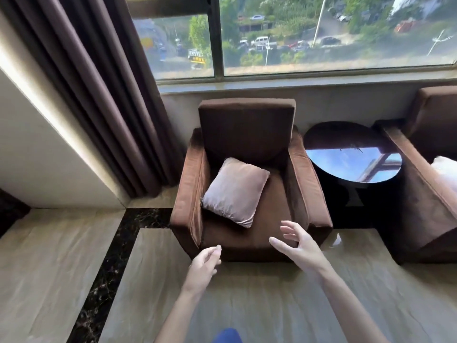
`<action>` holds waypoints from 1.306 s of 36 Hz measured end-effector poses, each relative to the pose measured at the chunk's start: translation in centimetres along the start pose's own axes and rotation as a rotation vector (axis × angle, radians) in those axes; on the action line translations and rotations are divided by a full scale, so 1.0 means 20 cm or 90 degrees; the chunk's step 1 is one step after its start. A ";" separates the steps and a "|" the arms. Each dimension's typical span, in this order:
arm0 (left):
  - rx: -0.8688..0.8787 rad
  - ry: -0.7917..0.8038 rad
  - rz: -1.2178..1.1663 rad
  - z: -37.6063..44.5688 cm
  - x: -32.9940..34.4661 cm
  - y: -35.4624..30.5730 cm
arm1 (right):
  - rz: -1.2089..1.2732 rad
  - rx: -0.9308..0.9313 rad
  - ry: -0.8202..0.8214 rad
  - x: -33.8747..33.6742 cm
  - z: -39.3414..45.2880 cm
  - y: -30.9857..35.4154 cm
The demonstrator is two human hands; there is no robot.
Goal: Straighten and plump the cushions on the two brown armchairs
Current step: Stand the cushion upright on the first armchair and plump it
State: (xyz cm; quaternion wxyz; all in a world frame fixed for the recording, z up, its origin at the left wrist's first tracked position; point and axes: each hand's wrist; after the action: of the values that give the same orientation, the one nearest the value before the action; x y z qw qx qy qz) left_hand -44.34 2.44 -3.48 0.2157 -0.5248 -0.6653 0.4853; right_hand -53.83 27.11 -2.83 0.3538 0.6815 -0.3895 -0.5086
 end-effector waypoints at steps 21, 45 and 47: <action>-0.196 -0.066 -0.104 1.52 0.20 -0.25 | -0.104 0.069 0.110 0.30 1.73 0.30; -0.480 -0.195 -0.270 3.00 0.60 0.47 | -0.393 0.131 0.276 1.05 3.84 -0.49; -0.515 -0.212 -0.288 3.10 0.67 0.57 | -0.433 0.112 0.297 1.14 4.00 -0.57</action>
State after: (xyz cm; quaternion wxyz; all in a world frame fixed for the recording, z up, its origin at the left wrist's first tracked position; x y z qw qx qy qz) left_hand -92.86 -11.72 -43.49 -0.0146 -0.3245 -0.9229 0.2066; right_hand -125.36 4.98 -41.07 0.1852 0.8957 -0.0938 -0.3933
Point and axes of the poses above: each hand's wrist, its own z-axis towards the middle knuckle, its own x-axis out of the palm, y = z × x, and after that the axes turned 8 degrees about -y, right-handed
